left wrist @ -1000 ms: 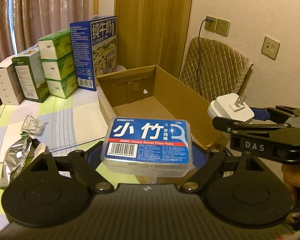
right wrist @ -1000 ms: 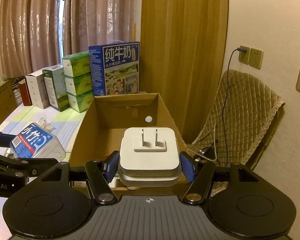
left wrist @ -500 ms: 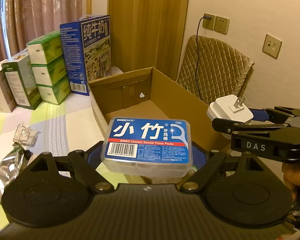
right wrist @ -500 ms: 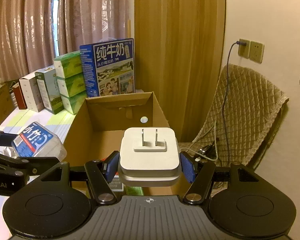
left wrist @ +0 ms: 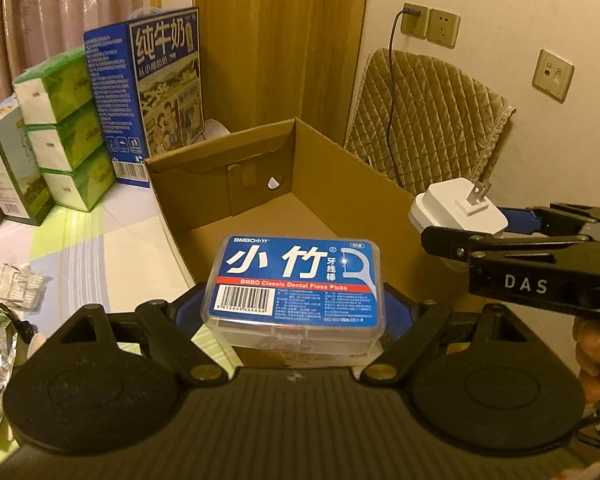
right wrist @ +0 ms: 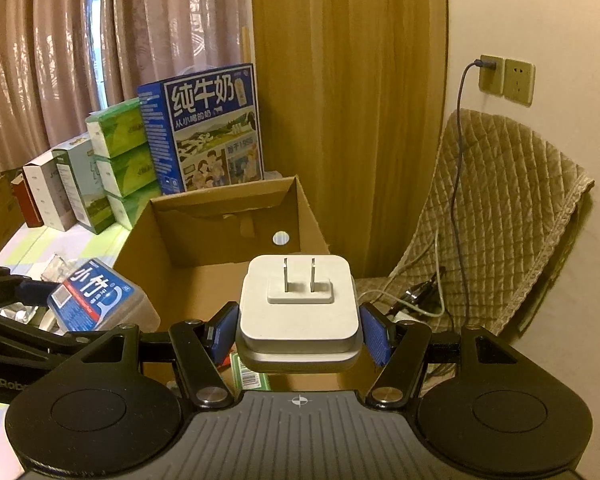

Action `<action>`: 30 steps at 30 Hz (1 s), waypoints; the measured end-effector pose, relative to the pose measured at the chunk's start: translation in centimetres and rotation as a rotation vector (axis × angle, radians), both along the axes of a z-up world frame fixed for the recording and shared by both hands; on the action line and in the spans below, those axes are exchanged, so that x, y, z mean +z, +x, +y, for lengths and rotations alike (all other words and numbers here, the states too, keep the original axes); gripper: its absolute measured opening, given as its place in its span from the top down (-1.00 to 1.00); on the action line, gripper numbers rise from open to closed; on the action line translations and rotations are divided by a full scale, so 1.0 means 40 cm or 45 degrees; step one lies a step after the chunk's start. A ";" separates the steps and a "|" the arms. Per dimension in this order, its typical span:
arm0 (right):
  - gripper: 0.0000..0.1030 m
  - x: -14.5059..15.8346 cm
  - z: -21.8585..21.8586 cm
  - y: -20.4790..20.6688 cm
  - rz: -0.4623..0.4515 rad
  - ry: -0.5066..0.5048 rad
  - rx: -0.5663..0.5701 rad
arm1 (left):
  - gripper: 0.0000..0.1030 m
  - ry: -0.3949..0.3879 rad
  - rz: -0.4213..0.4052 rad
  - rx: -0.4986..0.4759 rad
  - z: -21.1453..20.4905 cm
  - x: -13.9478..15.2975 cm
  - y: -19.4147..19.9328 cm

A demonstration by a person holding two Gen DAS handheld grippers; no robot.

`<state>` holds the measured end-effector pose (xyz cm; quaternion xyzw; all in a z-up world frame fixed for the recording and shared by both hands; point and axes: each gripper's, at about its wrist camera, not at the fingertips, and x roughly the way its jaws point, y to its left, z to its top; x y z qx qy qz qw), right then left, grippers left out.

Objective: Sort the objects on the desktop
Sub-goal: 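Open the left tool to drop the floss box while the right tool releases the plug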

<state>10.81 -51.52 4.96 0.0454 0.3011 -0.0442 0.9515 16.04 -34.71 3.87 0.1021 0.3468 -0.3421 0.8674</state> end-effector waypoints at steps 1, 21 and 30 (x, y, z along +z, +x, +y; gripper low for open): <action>-0.19 -0.002 -0.004 0.004 0.003 0.009 -0.004 | -0.65 0.003 0.002 -0.001 -0.003 -0.004 0.007; -0.19 -0.028 0.004 0.059 0.038 0.049 0.005 | -0.70 -0.005 0.003 0.024 0.030 -0.019 0.060; -0.20 -0.038 0.040 0.101 0.048 0.104 0.062 | -0.73 -0.038 0.001 0.109 0.123 -0.001 0.047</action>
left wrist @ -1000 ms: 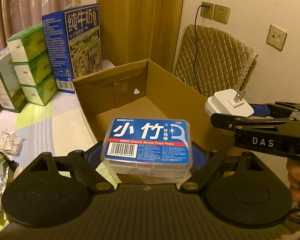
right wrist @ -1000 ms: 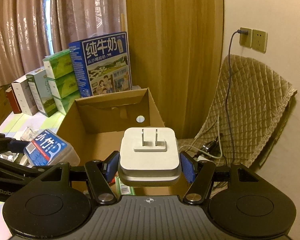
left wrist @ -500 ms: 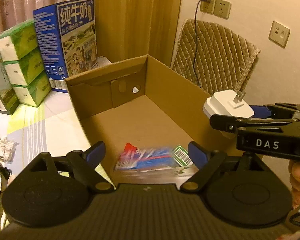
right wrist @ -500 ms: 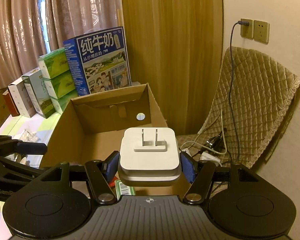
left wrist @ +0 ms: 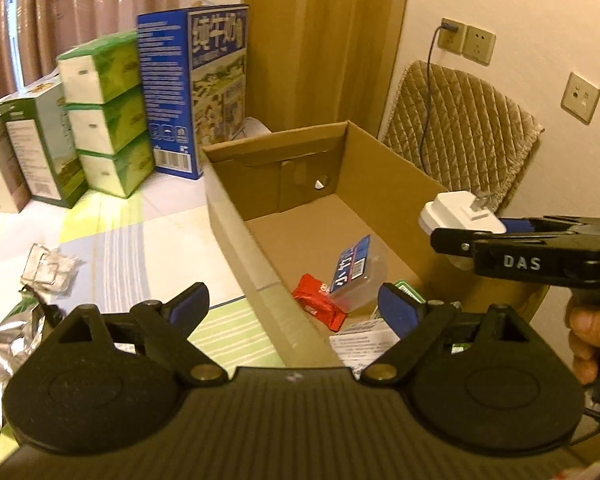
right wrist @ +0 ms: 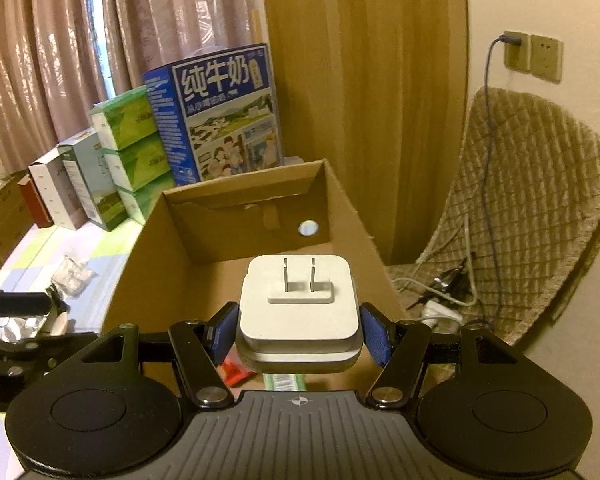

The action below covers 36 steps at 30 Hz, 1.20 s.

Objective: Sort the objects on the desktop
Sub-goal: 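Open the left tool to drop the floss box while the right tool releases the plug, then move both open tools back over the foil packet and wooden spoon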

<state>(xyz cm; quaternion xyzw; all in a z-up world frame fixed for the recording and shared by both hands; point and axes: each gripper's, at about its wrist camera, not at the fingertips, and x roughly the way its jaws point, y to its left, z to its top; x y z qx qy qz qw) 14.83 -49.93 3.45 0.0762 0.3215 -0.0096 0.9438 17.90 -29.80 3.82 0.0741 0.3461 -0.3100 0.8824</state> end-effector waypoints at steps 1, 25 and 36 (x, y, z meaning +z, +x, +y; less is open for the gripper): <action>-0.25 -0.001 0.001 0.005 0.000 0.012 0.003 | -0.73 -0.002 -0.002 0.004 0.008 0.002 -0.002; -0.85 0.082 0.168 -0.279 -0.156 0.068 0.015 | -0.83 0.013 0.040 0.232 0.315 -0.018 -0.178; -0.95 0.075 0.303 -0.355 -0.174 0.130 0.100 | -0.87 0.033 0.039 0.390 0.512 -0.014 -0.243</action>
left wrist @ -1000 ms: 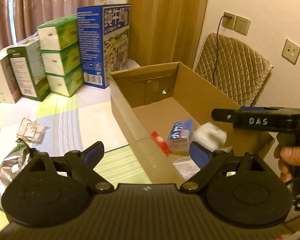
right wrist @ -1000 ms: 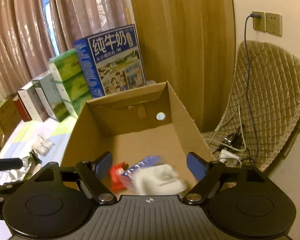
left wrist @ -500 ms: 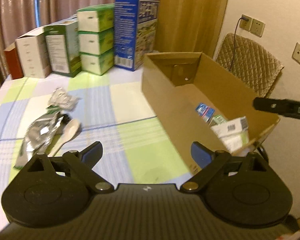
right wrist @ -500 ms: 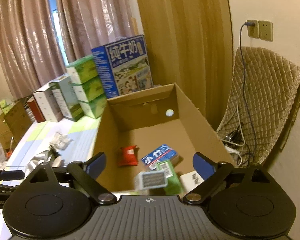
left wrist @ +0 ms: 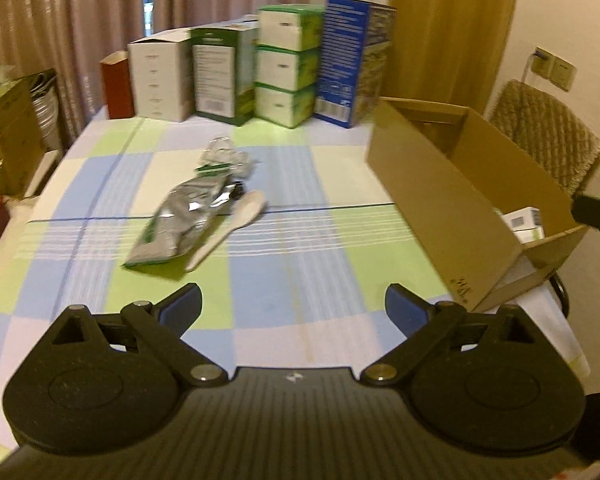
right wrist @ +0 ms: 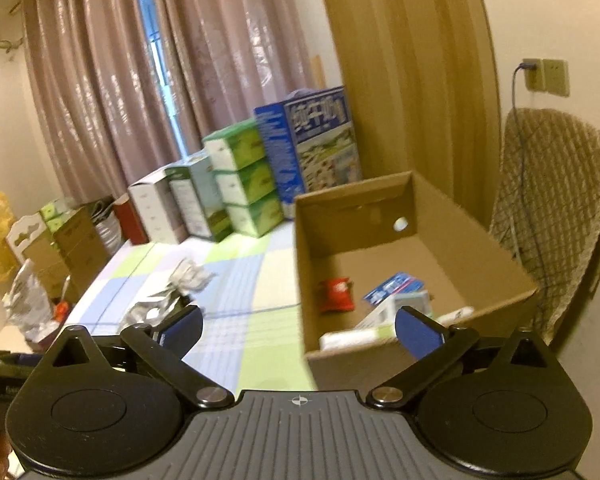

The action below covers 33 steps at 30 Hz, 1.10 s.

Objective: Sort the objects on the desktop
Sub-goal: 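Move both open tools back over the foil packet and wooden spoon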

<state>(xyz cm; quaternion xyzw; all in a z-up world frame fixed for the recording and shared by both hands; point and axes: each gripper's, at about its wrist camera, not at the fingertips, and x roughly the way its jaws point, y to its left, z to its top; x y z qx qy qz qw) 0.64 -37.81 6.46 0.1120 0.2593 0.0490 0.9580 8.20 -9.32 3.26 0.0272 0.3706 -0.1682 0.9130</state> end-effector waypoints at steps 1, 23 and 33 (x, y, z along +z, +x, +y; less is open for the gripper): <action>-0.95 -0.002 0.011 -0.004 0.004 0.002 0.008 | -0.87 0.001 0.000 0.011 0.015 0.001 -0.001; -0.96 -0.054 0.168 0.019 0.112 -0.012 0.184 | -0.91 -0.018 0.015 0.142 0.171 -0.011 0.007; -0.96 -0.086 0.225 0.072 0.173 -0.032 0.253 | -0.91 0.006 0.020 0.132 0.204 -0.031 0.040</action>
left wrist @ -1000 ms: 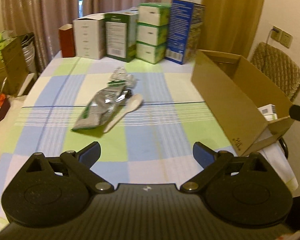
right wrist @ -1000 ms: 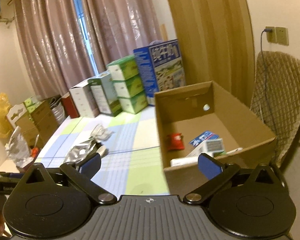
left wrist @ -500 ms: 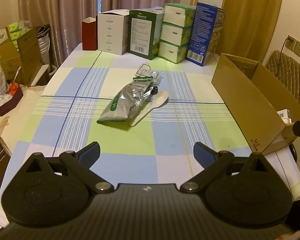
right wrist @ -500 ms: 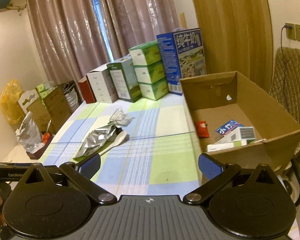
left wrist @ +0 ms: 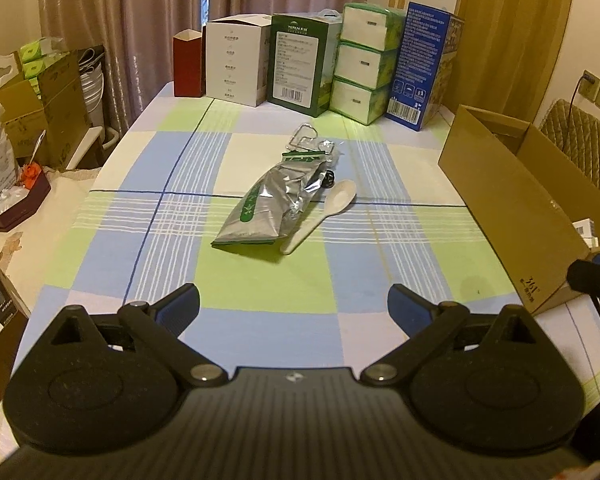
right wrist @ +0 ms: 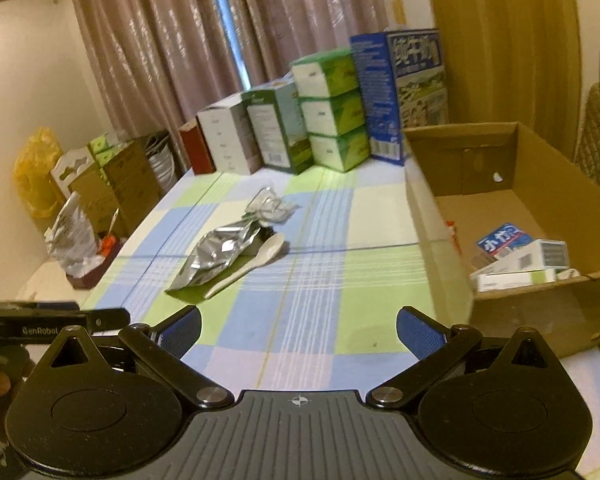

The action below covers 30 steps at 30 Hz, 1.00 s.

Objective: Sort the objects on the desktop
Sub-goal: 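Move both open tools back over the foil packet and wooden spoon, then lower the right tool onto the wooden spoon and close it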

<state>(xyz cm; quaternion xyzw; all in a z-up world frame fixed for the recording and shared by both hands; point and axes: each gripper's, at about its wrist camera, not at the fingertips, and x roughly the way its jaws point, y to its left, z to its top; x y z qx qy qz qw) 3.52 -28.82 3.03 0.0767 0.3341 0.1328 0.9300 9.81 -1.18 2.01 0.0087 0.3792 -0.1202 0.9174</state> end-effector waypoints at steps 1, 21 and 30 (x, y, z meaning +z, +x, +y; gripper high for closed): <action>-0.96 -0.005 0.007 0.007 0.007 -0.003 0.004 | -0.91 0.007 -0.004 -0.007 0.005 0.000 0.004; -0.67 -0.173 0.156 0.357 0.142 -0.034 0.046 | -0.91 0.162 0.033 -0.215 0.051 -0.083 0.347; -0.15 -0.281 0.225 0.512 0.213 -0.031 0.035 | -0.91 0.161 0.038 -0.271 0.055 -0.143 0.471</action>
